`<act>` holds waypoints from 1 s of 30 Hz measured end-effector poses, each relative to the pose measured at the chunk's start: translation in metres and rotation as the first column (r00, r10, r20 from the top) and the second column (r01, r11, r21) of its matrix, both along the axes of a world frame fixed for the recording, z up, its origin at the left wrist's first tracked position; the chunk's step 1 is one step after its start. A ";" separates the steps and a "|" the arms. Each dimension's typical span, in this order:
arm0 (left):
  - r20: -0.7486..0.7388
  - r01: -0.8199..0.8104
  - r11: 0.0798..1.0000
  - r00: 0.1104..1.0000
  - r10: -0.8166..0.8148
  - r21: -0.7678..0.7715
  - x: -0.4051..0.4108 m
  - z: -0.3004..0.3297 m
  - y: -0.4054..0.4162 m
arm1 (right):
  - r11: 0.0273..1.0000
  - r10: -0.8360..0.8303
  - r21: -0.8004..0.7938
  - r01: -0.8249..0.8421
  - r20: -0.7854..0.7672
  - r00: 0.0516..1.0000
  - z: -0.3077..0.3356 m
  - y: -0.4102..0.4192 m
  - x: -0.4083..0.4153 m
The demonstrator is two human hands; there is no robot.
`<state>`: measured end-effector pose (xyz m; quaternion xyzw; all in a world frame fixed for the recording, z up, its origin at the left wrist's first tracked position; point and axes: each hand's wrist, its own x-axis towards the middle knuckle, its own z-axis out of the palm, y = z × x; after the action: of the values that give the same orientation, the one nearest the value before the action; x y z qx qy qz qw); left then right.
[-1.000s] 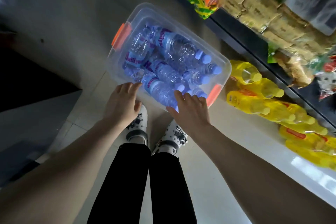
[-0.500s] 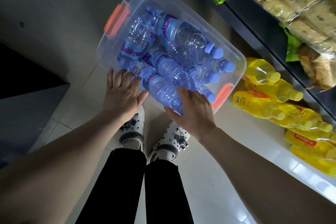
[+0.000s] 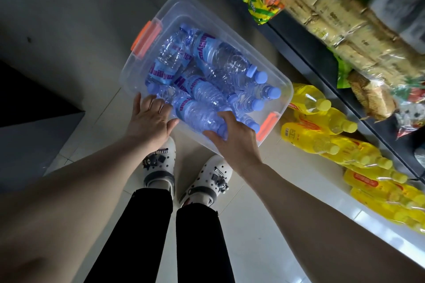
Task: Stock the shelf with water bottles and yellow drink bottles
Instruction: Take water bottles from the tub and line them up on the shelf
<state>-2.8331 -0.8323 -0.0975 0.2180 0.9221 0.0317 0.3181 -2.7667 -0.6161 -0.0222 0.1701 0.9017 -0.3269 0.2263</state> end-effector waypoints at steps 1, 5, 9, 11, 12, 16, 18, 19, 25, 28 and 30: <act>0.042 0.024 1.000 0.999 -0.024 -0.007 -0.006 0.007 -0.001 | 0.997 -0.070 -0.025 0.071 0.040 0.997 0.011 -0.001 -0.007; 0.312 0.025 1.000 0.950 -0.024 0.001 -0.033 0.053 -0.005 | 0.963 -0.234 -0.126 0.239 0.048 0.971 0.075 0.007 -0.041; 0.353 0.019 0.997 0.935 0.011 -0.081 -0.052 0.130 -0.012 | 0.931 -0.286 -0.234 0.279 0.002 0.958 0.174 0.038 -0.071; 0.343 0.010 0.997 0.939 0.018 -0.080 -0.061 0.181 -0.010 | 0.905 -0.309 -0.318 0.284 -0.030 0.951 0.239 0.054 -0.086; 0.334 -0.003 0.998 0.942 0.025 -0.066 -0.066 0.210 -0.008 | 0.890 -0.313 -0.364 0.274 -0.051 0.948 0.273 0.061 -0.094; 0.286 -0.076 0.992 0.957 0.044 0.103 -0.097 0.339 0.018 | 0.861 -0.342 -0.450 0.237 -0.167 0.925 0.421 0.080 -0.126; 0.269 -0.088 0.963 0.963 0.017 0.256 -0.114 0.407 0.038 | 0.856 -0.338 -0.477 0.198 -0.226 0.914 0.494 0.086 -0.140; 0.267 -0.096 0.935 0.964 0.001 0.342 -0.121 0.442 0.049 | 0.849 -0.335 -0.498 0.178 -0.247 0.909 0.530 0.087 -0.146; 0.182 -0.023 0.712 0.972 -0.147 0.702 -0.160 0.649 0.105 | 0.729 -0.425 -0.680 0.081 -0.356 0.832 0.717 0.094 -0.161; 0.122 0.035 0.640 0.972 -0.200 0.767 -0.163 0.724 0.121 | 0.666 -0.497 -0.745 0.032 -0.411 0.765 0.786 0.094 -0.167; 0.128 0.026 0.593 0.968 -0.217 0.805 -0.161 0.768 0.131 | 0.632 -0.560 -0.775 0.008 -0.449 0.697 0.825 0.090 -0.168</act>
<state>-2.9940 -0.7016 0.6705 0.3948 0.7539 0.4409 0.2853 -2.9347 -0.5256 0.8032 0.0918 0.6722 -0.7254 -0.1160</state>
